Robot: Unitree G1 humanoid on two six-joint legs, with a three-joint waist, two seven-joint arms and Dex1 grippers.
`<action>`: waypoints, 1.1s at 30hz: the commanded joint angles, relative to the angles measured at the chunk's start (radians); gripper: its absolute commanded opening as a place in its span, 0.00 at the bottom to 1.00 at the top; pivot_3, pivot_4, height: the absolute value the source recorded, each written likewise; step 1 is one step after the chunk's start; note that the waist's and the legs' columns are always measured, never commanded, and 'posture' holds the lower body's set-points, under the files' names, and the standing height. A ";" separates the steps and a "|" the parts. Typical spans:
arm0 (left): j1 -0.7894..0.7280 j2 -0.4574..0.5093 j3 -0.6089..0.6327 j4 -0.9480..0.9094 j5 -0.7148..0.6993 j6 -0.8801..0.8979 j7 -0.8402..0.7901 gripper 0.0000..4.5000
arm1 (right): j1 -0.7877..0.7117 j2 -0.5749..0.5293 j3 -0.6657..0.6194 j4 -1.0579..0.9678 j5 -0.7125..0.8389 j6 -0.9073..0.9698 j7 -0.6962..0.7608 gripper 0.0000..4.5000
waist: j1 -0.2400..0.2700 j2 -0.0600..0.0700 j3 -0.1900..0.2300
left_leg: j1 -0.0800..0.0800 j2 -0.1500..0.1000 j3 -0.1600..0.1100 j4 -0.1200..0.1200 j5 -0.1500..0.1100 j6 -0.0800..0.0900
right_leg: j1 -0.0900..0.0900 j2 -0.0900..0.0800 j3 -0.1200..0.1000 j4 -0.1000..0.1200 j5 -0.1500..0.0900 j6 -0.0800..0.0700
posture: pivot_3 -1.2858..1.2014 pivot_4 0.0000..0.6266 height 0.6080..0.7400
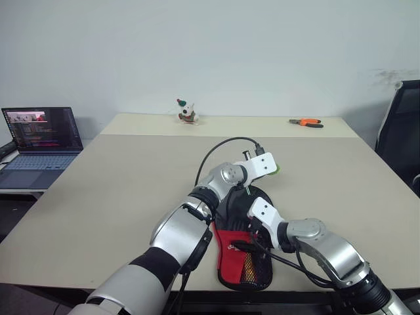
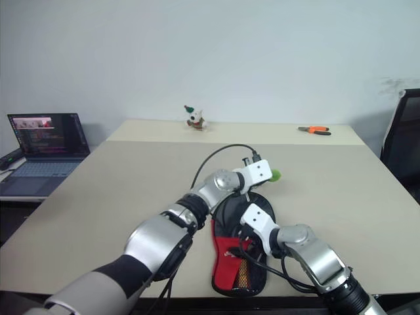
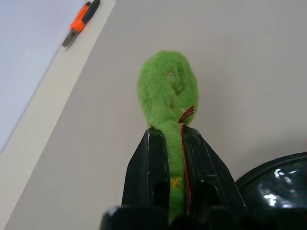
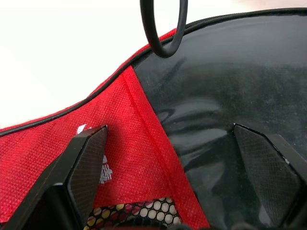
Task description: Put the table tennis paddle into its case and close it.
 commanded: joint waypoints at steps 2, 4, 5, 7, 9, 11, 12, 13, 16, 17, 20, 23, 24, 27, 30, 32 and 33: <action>-0.012 -0.025 -0.015 -0.033 0.011 -0.066 -0.018 0.01 | 0.041 -0.027 0.038 0.084 -0.026 0.048 0.003 1.00 | 0.000 0.000 0.000 | 0.000 0.000 0.000 0.000 0.000 0.000 | 0.000 0.000 0.000 0.000 0.000 0.000 | 0.52 0.24 1.00; -0.012 -0.032 -0.009 -0.033 0.007 -0.064 -0.020 0.01 | 0.038 -0.027 0.037 0.087 -0.026 0.047 0.004 1.00 | 0.000 0.000 0.000 | 0.000 0.000 0.000 0.000 0.000 0.000 | 0.000 0.000 0.000 0.000 0.000 0.000 | 0.52 0.24 1.00; -0.011 -0.036 -0.009 -0.033 0.009 -0.067 -0.023 0.01 | 0.037 -0.027 0.036 0.088 -0.026 0.046 0.004 1.00 | 0.000 0.000 0.000 | 0.000 0.000 0.000 0.000 0.000 0.000 | 0.000 0.000 0.000 0.000 0.000 0.000 | 0.52 0.24 1.00; -0.008 -0.045 -0.007 -0.035 0.007 -0.080 -0.030 0.01 | 0.034 -0.027 0.034 0.091 -0.028 0.045 0.003 1.00 | 0.001 0.000 0.000 | 0.000 0.000 0.000 0.000 0.000 0.000 | 0.000 0.000 0.000 0.000 0.000 0.000 | 0.52 0.24 1.00; -0.005 -0.055 0.008 -0.038 -0.011 -0.089 -0.044 0.01 | 0.033 -0.028 0.026 0.089 -0.026 0.048 0.001 1.00 | 0.001 0.000 0.000 | 0.000 0.000 0.000 0.000 0.000 0.000 | 0.000 0.000 0.000 0.000 0.000 0.000 | 0.52 0.24 1.00; 0.001 -0.060 0.020 -0.040 -0.025 -0.097 -0.063 0.01 | 0.033 -0.030 0.021 0.088 -0.025 0.050 0.002 1.00 | 0.002 0.000 0.000 | 0.000 0.000 0.000 0.000 0.000 0.000 | 0.000 0.000 0.000 0.000 0.000 0.000 | 0.52 0.24 1.00; 0.007 -0.062 0.025 -0.041 -0.030 -0.102 -0.072 0.01 | 0.033 -0.031 0.020 0.088 -0.025 0.050 0.003 1.00 | 0.002 0.000 0.000 | 0.000 0.000 0.000 0.000 0.000 0.000 | 0.000 0.000 0.000 0.000 0.000 0.000 | 0.52 0.24 1.00; 0.011 -0.064 0.032 -0.042 -0.037 -0.102 -0.082 0.01 | 0.032 -0.030 0.020 0.090 -0.026 0.050 0.004 1.00 | 0.003 0.000 0.000 | 0.000 0.000 0.000 0.000 0.000 0.000 | 0.000 0.000 0.000 0.000 0.000 0.000 | 0.52 0.24 1.00; 0.024 -0.064 0.048 -0.044 -0.065 -0.094 -0.147 0.01 | 0.027 -0.024 0.026 0.095 -0.028 0.050 0.005 1.00 | 0.003 0.000 0.000 | 0.000 0.000 0.000 0.001 0.000 0.000 | 0.000 0.000 0.000 0.001 0.000 0.000 | 0.52 0.24 1.00; 0.029 -0.061 0.051 -0.045 -0.071 -0.092 -0.168 0.01 | 0.024 -0.020 0.029 0.095 -0.027 0.052 0.005 1.00 | 0.003 0.001 0.000 | 0.000 0.000 0.000 0.001 0.000 0.000 | 0.000 0.000 0.000 0.001 0.000 0.000 | 0.52 0.24 1.00; 0.039 -0.043 0.061 -0.047 -0.081 -0.084 -0.192 0.24 | 0.011 -0.006 0.035 0.097 -0.024 0.058 0.004 1.00 | 0.002 0.001 -0.001 | 0.000 0.000 0.000 0.001 0.000 0.000 | 0.000 0.000 0.000 0.001 0.000 0.000 | 0.52 0.24 1.00; 0.048 -0.008 0.074 -0.047 -0.095 -0.057 -0.206 0.48 | 0.001 0.002 0.038 0.108 -0.024 0.056 0.005 1.00 | -0.001 0.001 -0.001 | 0.001 0.000 0.000 0.001 0.000 0.000 | 0.000 0.000 0.000 0.001 0.000 0.000 | 0.52 0.24 1.00; 0.050 0.003 0.087 -0.048 -0.109 -0.045 -0.201 0.54 | -0.002 0.004 0.038 0.113 -0.025 0.053 0.006 1.00 | -0.003 0.001 -0.001 | 0.001 0.000 0.000 0.001 0.000 0.000 | 0.000 0.000 0.001 0.001 0.000 0.000 | 0.52 0.24 1.00; 0.060 0.031 0.137 -0.050 -0.155 -0.008 -0.190 0.54 | -0.010 0.012 0.041 0.129 -0.026 0.046 0.004 1.00 | -0.008 0.001 -0.002 | 0.002 0.000 0.000 0.001 0.000 0.000 | 0.000 0.001 0.001 0.002 0.000 0.000 | 0.52 0.24 1.00; 0.084 0.068 0.159 -0.055 -0.171 0.003 -0.189 0.54 | -0.013 0.023 0.045 0.136 -0.026 0.044 -0.001 1.00 | -0.015 0.002 -0.003 | 0.002 0.001 0.000 0.001 0.000 0.000 | 0.001 0.001 0.001 0.002 0.000 0.000 | 0.52 0.24 1.00; 0.097 0.099 0.179 -0.062 -0.187 0.009 -0.200 0.54 | -0.014 0.029 0.048 0.139 -0.026 0.042 -0.001 1.00 | -0.021 0.001 -0.003 | 0.002 0.001 -0.001 0.001 0.000 0.000 | 0.001 0.001 0.001 0.002 0.000 0.000 | 0.52 0.24 1.00; 0.101 0.115 0.194 -0.067 -0.201 0.016 -0.206 0.54 | -0.015 0.033 0.049 0.140 -0.026 0.042 -0.002 1.00 | -0.023 0.001 -0.003 | 0.002 0.001 -0.001 0.001 0.000 0.000 | 0.001 0.001 0.001 0.002 0.000 0.000 | 0.52 0.24 1.00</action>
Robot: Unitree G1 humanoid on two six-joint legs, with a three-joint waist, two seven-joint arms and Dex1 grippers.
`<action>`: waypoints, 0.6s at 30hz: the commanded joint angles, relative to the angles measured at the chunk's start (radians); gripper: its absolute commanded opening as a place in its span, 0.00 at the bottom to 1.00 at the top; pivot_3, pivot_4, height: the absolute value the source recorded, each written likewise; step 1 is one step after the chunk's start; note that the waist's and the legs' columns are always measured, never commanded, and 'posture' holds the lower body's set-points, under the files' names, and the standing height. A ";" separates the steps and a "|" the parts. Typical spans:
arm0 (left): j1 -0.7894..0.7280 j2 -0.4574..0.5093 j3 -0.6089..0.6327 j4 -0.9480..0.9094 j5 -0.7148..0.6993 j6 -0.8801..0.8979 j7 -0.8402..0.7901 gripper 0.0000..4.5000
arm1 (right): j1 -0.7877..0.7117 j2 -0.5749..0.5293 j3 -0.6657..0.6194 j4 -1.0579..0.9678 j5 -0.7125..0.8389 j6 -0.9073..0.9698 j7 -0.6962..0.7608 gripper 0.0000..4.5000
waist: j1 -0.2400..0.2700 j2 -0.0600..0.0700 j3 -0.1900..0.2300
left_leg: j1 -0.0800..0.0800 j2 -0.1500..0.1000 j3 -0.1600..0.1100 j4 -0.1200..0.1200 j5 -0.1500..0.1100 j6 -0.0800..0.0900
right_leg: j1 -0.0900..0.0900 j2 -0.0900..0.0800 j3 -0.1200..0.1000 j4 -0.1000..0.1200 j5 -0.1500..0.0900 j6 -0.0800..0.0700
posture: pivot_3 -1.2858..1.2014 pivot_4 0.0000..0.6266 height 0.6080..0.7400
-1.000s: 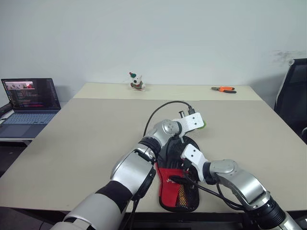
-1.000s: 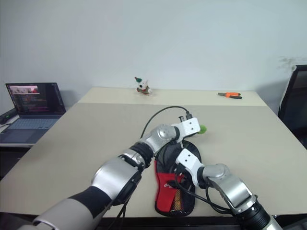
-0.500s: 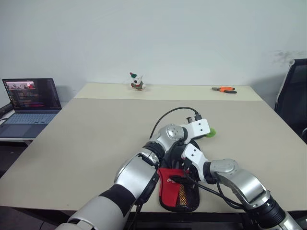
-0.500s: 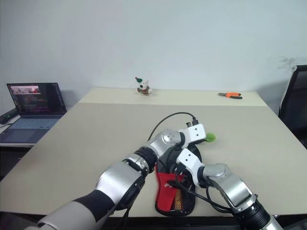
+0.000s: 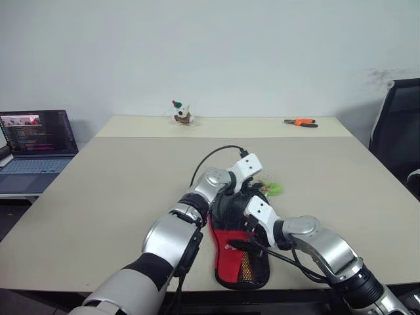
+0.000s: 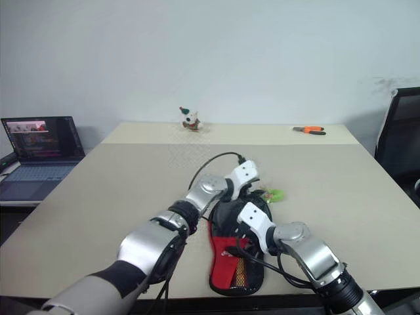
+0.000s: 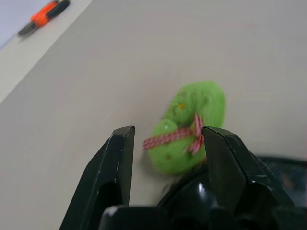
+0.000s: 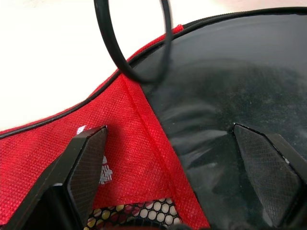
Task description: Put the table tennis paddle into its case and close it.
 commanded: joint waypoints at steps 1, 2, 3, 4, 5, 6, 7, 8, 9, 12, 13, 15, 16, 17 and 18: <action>0.005 0.046 0.053 -0.051 -0.060 0.011 -0.017 0.54 | 0.032 0.002 0.034 0.084 -0.025 0.041 -0.012 1.00 | -0.002 0.000 0.000 | 0.000 0.000 -0.001 0.000 0.000 0.000 | 0.000 0.000 0.000 0.000 0.000 0.000 | 0.52 0.24 1.00; 0.007 0.063 0.071 -0.059 -0.080 0.014 -0.028 0.54 | 0.030 0.005 0.032 0.085 -0.023 0.041 -0.012 1.00 | -0.002 0.000 0.000 | 0.000 0.000 -0.001 0.000 0.000 0.000 | 0.000 0.000 0.000 0.000 0.000 0.000 | 0.52 0.24 1.00; 0.009 0.076 0.083 -0.065 -0.093 0.014 -0.037 0.54 | 0.028 0.007 0.029 0.085 -0.022 0.040 -0.011 1.00 | -0.003 0.000 0.000 | 0.000 0.000 -0.001 0.000 0.000 0.000 | 0.000 0.000 0.000 0.000 0.000 0.000 | 0.52 0.24 1.00; 0.012 0.097 0.110 -0.076 -0.123 0.023 -0.052 0.54 | 0.025 0.008 0.024 0.081 -0.018 0.044 -0.010 1.00 | -0.003 0.000 0.000 | 0.000 0.000 -0.001 0.000 0.000 0.000 | 0.000 0.000 0.000 0.000 0.000 0.000 | 0.52 0.24 1.00; 0.014 0.111 0.128 -0.084 -0.144 0.030 -0.063 0.54 | 0.023 0.009 0.022 0.077 -0.016 0.047 -0.009 1.00 | -0.004 0.000 0.000 | 0.000 0.000 -0.002 0.000 0.000 0.000 | 0.000 0.000 0.000 0.000 0.000 0.000 | 0.52 0.24 1.00; 0.017 0.128 0.147 -0.094 -0.166 0.040 -0.075 0.54 | 0.023 0.008 0.019 0.071 -0.014 0.050 -0.007 1.00 | -0.004 0.000 0.000 | 0.000 0.000 -0.002 0.000 0.000 0.000 | 0.000 0.000 0.000 0.000 0.000 0.000 | 0.52 0.24 1.00; 0.025 0.153 0.180 -0.109 -0.203 0.062 -0.098 0.54 | 0.022 0.006 0.012 0.054 -0.007 0.057 -0.004 1.00 | -0.004 0.000 0.000 | 0.000 0.000 -0.002 0.000 0.000 0.000 | 0.000 0.000 0.000 0.000 0.000 0.000 | 0.52 0.24 1.00; 0.033 0.174 0.205 -0.126 -0.235 0.085 -0.129 0.54 | 0.022 0.004 0.003 0.037 0.002 0.064 -0.002 1.00 | -0.005 0.000 0.000 | 0.000 0.000 -0.002 0.000 0.000 0.000 | 0.000 0.000 0.000 0.000 0.000 0.000 | 0.52 0.24 1.00; 0.044 0.193 0.226 -0.146 -0.265 0.109 -0.169 0.54 | 0.021 0.002 -0.007 0.019 0.010 0.072 0.000 1.00 | -0.006 0.000 0.000 | 0.000 0.001 -0.002 0.000 0.000 0.000 | 0.000 0.000 0.000 0.000 0.000 0.000 | 0.52 0.24 1.00; 0.087 0.223 0.252 -0.225 -0.332 0.175 -0.286 0.54 | 0.016 -0.003 -0.035 -0.037 0.034 0.100 0.008 1.00 | -0.005 0.000 0.000 | 0.000 0.001 -0.003 0.000 0.000 0.000 | 0.000 0.000 0.000 0.000 0.000 0.000 | 0.52 0.24 1.00; 0.131 0.239 0.238 -0.294 -0.345 0.181 -0.348 0.54 | 0.005 -0.013 -0.057 -0.083 0.048 0.118 0.012 1.00 | -0.003 0.000 0.000 | -0.001 0.001 -0.004 0.000 0.000 0.000 | -0.001 0.000 0.000 -0.001 0.000 0.000 | 0.52 0.24 1.00; 0.215 0.263 0.202 -0.434 -0.358 0.205 -0.427 0.54 | -0.016 -0.036 -0.094 -0.160 0.075 0.152 0.020 1.00 | -0.002 0.000 0.000 | -0.002 0.001 -0.005 -0.001 0.000 0.000 | -0.001 -0.001 0.000 -0.001 0.000 0.000 | 0.52 0.24 1.00; 0.263 0.276 0.178 -0.519 -0.364 0.219 -0.467 0.54 | -0.032 -0.055 -0.119 -0.197 0.095 0.174 0.027 1.00 | -0.002 0.001 0.001 | -0.003 0.001 -0.005 -0.001 0.000 -0.001 | -0.002 -0.001 0.000 -0.001 0.000 0.000 | 0.52 0.24 1.00; 0.304 0.286 0.162 -0.600 -0.376 0.253 -0.494 0.54 | -0.054 -0.070 -0.151 -0.225 0.121 0.203 0.037 1.00 | -0.003 0.001 0.001 | -0.004 0.001 -0.005 -0.001 0.000 -0.001 | -0.003 -0.001 0.000 -0.002 0.000 0.000 | 0.52 0.24 1.00; 0.343 0.296 0.144 -0.680 -0.388 0.285 -0.517 0.54 | -0.079 -0.086 -0.188 -0.249 0.154 0.228 0.051 1.00 | -0.002 0.001 0.001 | -0.005 0.001 -0.005 -0.001 0.000 -0.001 | -0.004 -0.002 0.001 -0.002 0.000 0.000 | 0.52 0.24 1.00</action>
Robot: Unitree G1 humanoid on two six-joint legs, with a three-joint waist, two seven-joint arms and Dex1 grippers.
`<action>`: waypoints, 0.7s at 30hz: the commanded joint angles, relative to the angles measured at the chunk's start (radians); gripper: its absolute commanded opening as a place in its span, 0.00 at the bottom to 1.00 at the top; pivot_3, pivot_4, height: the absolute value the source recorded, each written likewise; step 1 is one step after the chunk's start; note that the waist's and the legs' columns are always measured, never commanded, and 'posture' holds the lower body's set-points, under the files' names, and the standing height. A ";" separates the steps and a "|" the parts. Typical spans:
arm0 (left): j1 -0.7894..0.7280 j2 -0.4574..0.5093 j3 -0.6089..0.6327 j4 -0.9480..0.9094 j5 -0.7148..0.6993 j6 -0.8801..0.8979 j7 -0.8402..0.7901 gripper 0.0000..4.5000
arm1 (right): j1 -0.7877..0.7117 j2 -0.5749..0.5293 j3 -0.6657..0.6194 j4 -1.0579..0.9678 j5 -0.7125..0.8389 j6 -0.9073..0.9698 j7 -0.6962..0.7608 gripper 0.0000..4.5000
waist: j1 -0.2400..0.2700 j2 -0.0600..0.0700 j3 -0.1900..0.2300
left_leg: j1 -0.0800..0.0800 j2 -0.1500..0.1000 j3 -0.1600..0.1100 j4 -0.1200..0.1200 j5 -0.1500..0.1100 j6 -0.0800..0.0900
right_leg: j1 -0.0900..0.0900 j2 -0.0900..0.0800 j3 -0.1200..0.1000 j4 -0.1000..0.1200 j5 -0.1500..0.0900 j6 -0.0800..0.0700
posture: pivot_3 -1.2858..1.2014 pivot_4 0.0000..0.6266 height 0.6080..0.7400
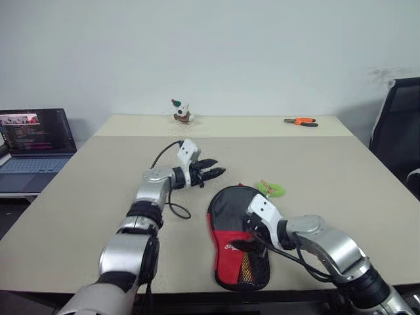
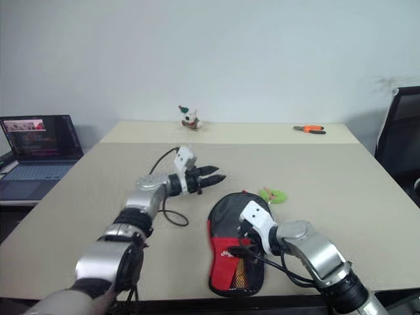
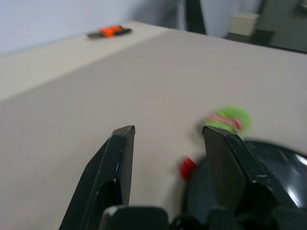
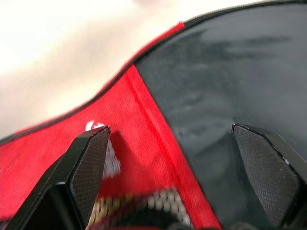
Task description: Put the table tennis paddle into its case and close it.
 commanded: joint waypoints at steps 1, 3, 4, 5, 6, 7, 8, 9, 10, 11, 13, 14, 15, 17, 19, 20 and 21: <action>0.080 0.026 -0.058 -0.273 -0.051 0.091 -0.095 0.54 | -0.090 -0.042 -0.141 -0.120 0.105 0.076 0.046 1.00 | 0.000 0.000 0.000 | -0.002 0.000 -0.001 0.000 0.000 0.000 | -0.001 0.000 0.001 0.000 0.000 0.000 | 0.52 0.24 1.00; 0.145 0.042 -0.094 -0.394 -0.060 0.147 -0.119 0.54 | -0.124 -0.069 -0.200 -0.139 0.172 0.083 0.093 1.00 | 0.000 0.000 0.000 | -0.006 0.000 -0.005 0.002 0.000 0.000 | -0.004 0.000 -0.001 0.001 0.000 0.000 | 0.52 0.24 1.00; 0.174 0.052 -0.117 -0.440 -0.053 0.158 -0.129 0.54 | -0.130 -0.099 -0.212 -0.142 0.187 0.056 0.129 1.00 | 0.001 0.000 0.000 | -0.007 0.000 -0.006 0.002 0.000 0.000 | -0.004 0.000 -0.002 0.001 0.000 0.000 | 0.52 0.24 1.00; 0.202 0.060 -0.144 -0.478 -0.045 0.169 -0.142 0.54 | -0.133 -0.135 -0.220 -0.129 0.189 0.022 0.163 1.00 | 0.002 0.000 0.000 | -0.007 0.000 -0.006 0.002 0.000 0.000 | -0.004 0.000 -0.002 0.001 0.000 0.000 | 0.52 0.24 1.00; 0.226 0.066 -0.169 -0.507 -0.037 0.181 -0.148 0.54 | -0.132 -0.180 -0.216 -0.097 0.170 -0.032 0.196 1.00 | 0.003 0.000 0.000 | -0.007 -0.001 -0.007 0.002 0.000 0.000 | -0.003 0.000 -0.003 0.000 0.000 0.000 | 0.52 0.24 1.00; 0.242 0.070 -0.188 -0.525 -0.031 0.190 -0.150 0.54 | -0.128 -0.218 -0.203 -0.062 0.143 -0.086 0.218 1.00 | 0.003 0.000 0.000 | -0.006 -0.001 -0.008 0.002 0.000 0.001 | -0.002 0.001 -0.003 -0.001 0.000 0.000 | 0.52 0.24 1.00; 0.253 0.073 -0.208 -0.534 -0.022 0.189 -0.147 0.54 | -0.123 -0.261 -0.175 -0.009 0.088 -0.170 0.234 1.00 | 0.004 0.000 0.000 | -0.006 -0.001 -0.007 0.002 0.000 0.001 | -0.002 0.000 -0.003 -0.001 0.000 0.000 | 0.52 0.24 1.00; 0.258 0.072 -0.222 -0.533 -0.016 0.191 -0.140 0.54 | -0.121 -0.294 -0.144 0.051 0.027 -0.260 0.240 1.00 | 0.003 0.000 0.000 | -0.006 -0.002 -0.007 0.002 0.000 0.001 | -0.002 0.000 -0.002 -0.001 0.000 0.000 | 0.52 0.24 1.00; 0.260 0.070 -0.233 -0.529 -0.013 0.193 -0.134 0.54 | -0.125 -0.314 -0.118 0.115 -0.027 -0.342 0.239 1.00 | 0.003 0.000 0.001 | -0.006 -0.002 -0.006 0.003 0.000 0.001 | -0.001 0.000 -0.002 -0.001 0.000 0.000 | 0.52 0.24 1.00; 0.258 0.068 -0.241 -0.523 -0.014 0.195 -0.131 0.54 | -0.132 -0.321 -0.101 0.170 -0.064 -0.405 0.236 1.00 | 0.002 0.000 0.001 | -0.006 -0.002 -0.006 0.004 0.000 0.001 | -0.001 0.000 -0.002 -0.001 0.000 0.000 | 0.52 0.24 1.00; 0.247 0.053 -0.245 -0.495 -0.021 0.204 -0.116 0.54 | -0.160 -0.304 -0.078 0.295 -0.129 -0.519 0.209 1.00 | 0.001 0.000 0.001 | -0.006 -0.002 -0.006 0.004 0.000 0.001 | -0.001 0.000 -0.002 0.000 0.000 0.000 | 0.52 0.24 1.00; 0.240 0.043 -0.247 -0.474 -0.023 0.206 -0.108 0.54 | -0.181 -0.287 -0.062 0.373 -0.171 -0.584 0.188 1.00 | -0.001 0.000 0.001 | -0.006 -0.002 -0.006 0.004 0.000 0.001 | -0.001 0.001 -0.001 0.001 0.000 0.000 | 0.52 0.24 1.00; 0.232 0.033 -0.251 -0.449 -0.019 0.199 -0.100 0.54 | -0.204 -0.267 -0.042 0.456 -0.214 -0.647 0.167 1.00 | -0.004 0.000 0.001 | -0.005 -0.001 -0.005 0.004 0.000 0.001 | -0.001 0.002 -0.001 0.001 0.000 0.000 | 0.52 0.24 1.00; 0.224 0.019 -0.265 -0.413 -0.005 0.184 -0.092 0.54 | -0.242 -0.236 0.003 0.599 -0.304 -0.778 0.129 1.00 | -0.006 0.000 0.001 | -0.004 -0.001 -0.003 0.004 0.000 0.001 | -0.002 0.002 0.001 0.001 0.000 -0.001 | 0.52 0.24 1.00; 0.222 0.012 -0.276 -0.398 -0.002 0.177 -0.094 0.54 | -0.276 -0.203 0.039 0.727 -0.382 -0.891 0.080 1.00 | -0.007 0.000 0.001 | -0.002 0.000 -0.001 0.002 0.000 0.001 | -0.002 0.003 0.004 0.001 0.000 -0.001 | 0.52 0.24 1.00; 0.221 0.009 -0.280 -0.396 -0.003 0.176 -0.094 0.54 | -0.295 -0.190 0.058 0.792 -0.426 -0.953 0.049 1.00 | -0.007 0.000 0.001 | -0.002 0.000 0.000 0.001 0.000 0.001 | -0.002 0.003 0.005 0.001 0.000 -0.001 | 0.52 0.24 1.00; 0.222 0.007 -0.284 -0.397 -0.003 0.173 -0.095 0.54 | -0.313 -0.172 0.070 0.857 -0.459 -1.003 0.019 1.00 | -0.006 0.000 0.001 | -0.002 0.000 0.001 0.001 0.000 0.001 | -0.002 0.003 0.005 0.001 0.000 -0.001 | 0.52 0.24 1.00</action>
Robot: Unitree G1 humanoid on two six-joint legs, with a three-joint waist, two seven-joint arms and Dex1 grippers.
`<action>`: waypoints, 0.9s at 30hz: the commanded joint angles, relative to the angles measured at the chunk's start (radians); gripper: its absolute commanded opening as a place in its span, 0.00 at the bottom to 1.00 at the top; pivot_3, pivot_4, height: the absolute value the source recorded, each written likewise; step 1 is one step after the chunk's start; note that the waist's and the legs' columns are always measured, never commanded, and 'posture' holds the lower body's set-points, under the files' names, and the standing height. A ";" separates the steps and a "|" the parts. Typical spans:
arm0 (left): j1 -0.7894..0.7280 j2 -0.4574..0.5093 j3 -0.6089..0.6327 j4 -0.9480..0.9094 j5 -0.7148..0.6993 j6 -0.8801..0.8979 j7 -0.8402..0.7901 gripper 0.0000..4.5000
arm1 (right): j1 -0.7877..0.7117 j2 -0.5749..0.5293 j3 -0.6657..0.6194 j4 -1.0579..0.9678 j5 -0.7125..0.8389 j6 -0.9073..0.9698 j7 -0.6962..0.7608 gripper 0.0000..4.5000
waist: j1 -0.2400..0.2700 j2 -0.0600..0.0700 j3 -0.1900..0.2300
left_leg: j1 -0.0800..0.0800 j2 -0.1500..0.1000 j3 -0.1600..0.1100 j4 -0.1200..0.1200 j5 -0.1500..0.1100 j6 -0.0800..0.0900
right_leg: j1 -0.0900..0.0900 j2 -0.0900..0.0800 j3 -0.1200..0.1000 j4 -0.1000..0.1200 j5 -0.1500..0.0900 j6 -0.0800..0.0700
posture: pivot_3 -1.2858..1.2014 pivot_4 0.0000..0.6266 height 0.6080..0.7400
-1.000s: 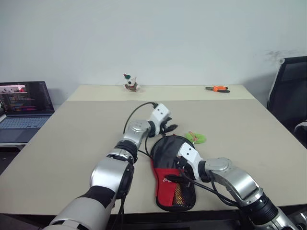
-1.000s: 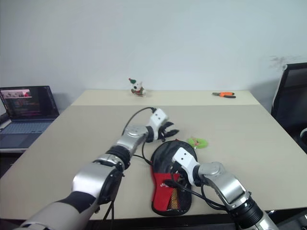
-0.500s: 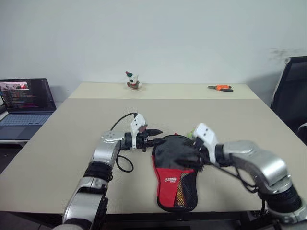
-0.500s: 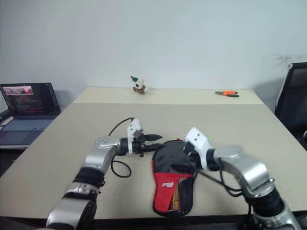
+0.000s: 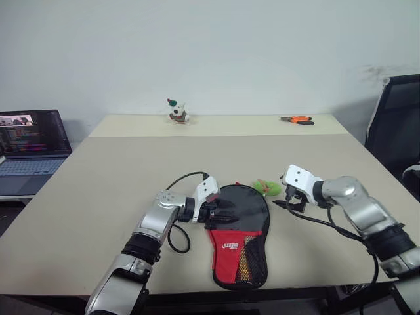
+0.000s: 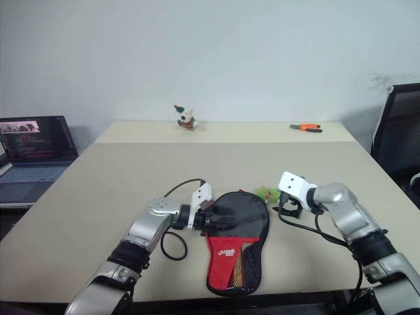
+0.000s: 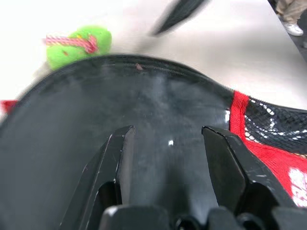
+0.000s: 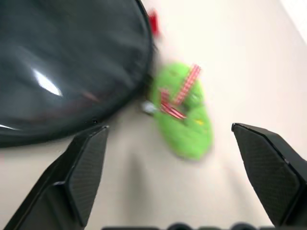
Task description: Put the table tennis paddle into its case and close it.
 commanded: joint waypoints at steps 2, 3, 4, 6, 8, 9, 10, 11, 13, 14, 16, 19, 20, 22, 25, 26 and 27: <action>-0.013 -0.007 -0.012 -0.015 -0.002 -0.017 0.007 0.54 | -0.074 0.059 0.042 0.238 -0.140 -0.237 -0.115 1.00 | 0.002 0.000 0.000 | -0.001 0.000 0.003 -0.001 0.000 0.000 | -0.001 0.000 0.001 0.000 0.000 0.000 | 0.52 0.24 1.00; -0.011 -0.008 -0.014 -0.018 -0.004 -0.015 0.008 0.54 | -0.085 0.072 0.049 0.283 -0.161 -0.274 -0.132 1.00 | 0.001 0.000 0.000 | -0.001 0.001 0.004 -0.001 0.000 0.000 | -0.002 0.000 0.001 0.000 0.000 0.000 | 0.52 0.24 1.00; -0.008 -0.007 -0.015 -0.023 -0.005 -0.013 0.007 0.54 | -0.094 0.084 0.051 0.321 -0.175 -0.303 -0.145 1.00 | 0.001 0.000 0.000 | 0.000 0.001 0.004 -0.001 0.000 0.000 | -0.002 0.000 0.002 0.000 0.000 0.000 | 0.52 0.24 1.00; -0.002 -0.005 -0.017 -0.031 -0.006 -0.010 0.005 0.54 | -0.112 0.110 0.049 0.384 -0.194 -0.342 -0.169 1.00 | 0.000 0.000 0.000 | 0.003 0.001 0.005 -0.001 0.000 0.000 | 0.000 -0.001 0.003 0.000 0.000 0.000 | 0.52 0.24 1.00; 0.003 -0.001 -0.020 -0.040 -0.009 -0.005 0.004 0.54 | -0.130 0.133 0.044 0.434 -0.207 -0.370 -0.186 1.00 | -0.002 0.000 0.000 | 0.008 0.001 0.006 -0.001 0.000 0.000 | 0.004 0.000 0.003 0.000 0.000 0.000 | 0.52 0.24 1.00; 0.007 0.001 -0.021 -0.045 -0.011 -0.002 0.004 0.55 | -0.137 0.140 0.041 0.451 -0.211 -0.380 -0.189 0.96 | -0.004 0.000 0.000 | 0.009 0.001 0.006 -0.001 0.000 0.000 | 0.005 0.000 0.004 0.001 0.001 0.000 | 0.52 0.24 1.00; 0.011 0.003 -0.022 -0.052 -0.012 0.002 0.003 0.55 | -0.140 0.146 0.038 0.462 -0.211 -0.386 -0.181 0.91 | -0.005 0.000 0.000 | 0.009 0.001 0.006 -0.001 0.000 0.000 | 0.005 0.001 0.004 0.001 0.002 -0.001 | 0.52 0.24 1.00; 0.014 0.004 -0.024 -0.057 -0.013 0.005 0.002 0.55 | -0.141 0.151 0.034 0.468 -0.209 -0.386 -0.172 0.87 | -0.007 0.000 0.000 | 0.009 0.002 0.006 0.000 0.000 0.000 | 0.005 0.001 0.004 0.001 0.002 -0.001 | 0.52 0.24 1.00; 0.020 0.005 -0.026 -0.063 -0.014 0.011 0.000 0.55 | -0.139 0.158 0.026 0.470 -0.200 -0.383 -0.149 0.73 | -0.009 0.000 0.000 | 0.009 0.002 0.006 0.000 0.000 0.000 | 0.005 0.002 0.004 0.001 0.003 -0.001 | 0.52 0.24 1.00; 0.022 0.005 -0.027 -0.065 -0.014 0.013 -0.001 0.55 | -0.137 0.160 0.024 0.468 -0.197 -0.380 -0.140 0.65 | -0.010 0.000 0.000 | 0.009 0.002 0.006 0.000 0.000 0.000 | 0.005 0.002 0.004 0.002 0.003 -0.001 | 0.52 0.24 1.00; 0.024 0.004 -0.028 -0.064 -0.013 0.019 -0.001 0.55 | -0.133 0.159 0.021 0.460 -0.194 -0.373 -0.120 0.49 | -0.010 0.000 0.000 | 0.009 0.002 0.005 0.000 0.000 0.000 | 0.005 0.002 0.004 0.002 0.003 -0.001 | 0.52 0.24 1.00; 0.022 0.003 -0.032 -0.047 -0.007 0.015 -0.003 0.55 | -0.125 0.154 0.016 0.440 -0.191 -0.357 -0.092 0.26 | -0.009 0.000 0.000 | 0.008 0.002 0.005 0.000 0.000 0.000 | 0.005 0.002 0.004 0.001 0.003 -0.001 | 0.52 0.24 1.00; 0.021 0.003 -0.033 -0.039 -0.005 0.014 -0.004 0.55 | -0.121 0.152 0.012 0.429 -0.186 -0.346 -0.081 0.20 | -0.009 0.000 0.000 | 0.008 0.002 0.005 0.000 0.000 0.000 | 0.005 0.002 0.004 0.001 0.003 -0.001 | 0.52 0.24 1.00; 0.017 0.002 -0.035 -0.019 -0.001 0.012 -0.005 0.55 | -0.113 0.148 0.001 0.400 -0.176 -0.319 -0.059 0.03 | -0.007 0.000 0.000 | 0.008 0.002 0.005 0.000 0.000 0.000 | 0.005 0.001 0.004 0.000 0.003 -0.001 | 0.52 0.24 1.00; 0.011 -0.001 -0.040 0.012 0.005 0.006 -0.002 0.55 | -0.098 0.137 -0.018 0.341 -0.169 -0.281 -0.029 0.01 | -0.004 0.000 0.000 | 0.007 0.002 0.005 0.000 0.000 0.000 | 0.005 0.001 0.004 0.000 0.003 -0.001 | 0.52 0.24 1.00; 0.008 -0.004 -0.043 0.022 0.007 0.005 -0.002 0.55 | -0.092 0.129 -0.028 0.311 -0.165 -0.263 -0.014 0.01 | -0.002 0.000 0.000 | 0.007 0.002 0.005 0.000 0.000 0.000 | 0.005 0.001 0.004 0.000 0.003 -0.001 | 0.52 0.24 1.00; 0.005 -0.006 -0.046 0.031 0.008 0.004 -0.003 0.55 | -0.085 0.119 -0.039 0.278 -0.157 -0.242 0.003 0.01 | 0.000 0.000 0.000 | 0.007 0.002 0.005 0.000 0.000 0.000 | 0.004 0.001 0.004 0.000 0.003 -0.001 | 0.52 0.24 1.00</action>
